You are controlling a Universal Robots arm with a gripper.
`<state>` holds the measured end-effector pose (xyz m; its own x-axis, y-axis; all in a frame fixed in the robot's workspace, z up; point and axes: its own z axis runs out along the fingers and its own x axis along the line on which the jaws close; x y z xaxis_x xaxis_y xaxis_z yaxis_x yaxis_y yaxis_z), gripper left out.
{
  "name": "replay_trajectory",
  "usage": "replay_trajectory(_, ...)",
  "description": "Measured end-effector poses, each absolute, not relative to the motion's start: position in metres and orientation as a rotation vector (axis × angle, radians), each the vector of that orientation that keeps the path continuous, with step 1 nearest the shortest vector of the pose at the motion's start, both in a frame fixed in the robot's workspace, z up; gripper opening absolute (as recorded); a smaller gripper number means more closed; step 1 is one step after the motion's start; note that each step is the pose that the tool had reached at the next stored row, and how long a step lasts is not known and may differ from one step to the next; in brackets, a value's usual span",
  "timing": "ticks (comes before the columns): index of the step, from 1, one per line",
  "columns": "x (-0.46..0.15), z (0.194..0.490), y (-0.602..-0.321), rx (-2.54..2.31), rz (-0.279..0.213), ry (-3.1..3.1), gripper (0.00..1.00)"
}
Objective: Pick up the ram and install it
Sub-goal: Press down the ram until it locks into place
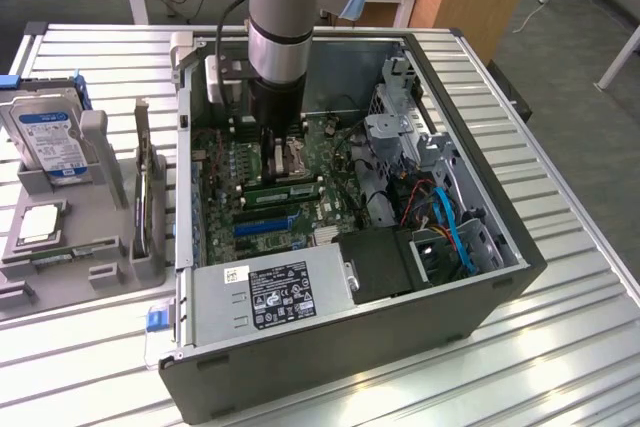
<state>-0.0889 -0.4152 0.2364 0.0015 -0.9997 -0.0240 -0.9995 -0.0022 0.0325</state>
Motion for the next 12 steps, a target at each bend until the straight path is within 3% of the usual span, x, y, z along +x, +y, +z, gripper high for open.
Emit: replay_trajectory(12, -0.089, 0.264, -0.415, 2.219, -0.063, -2.215, 0.10)
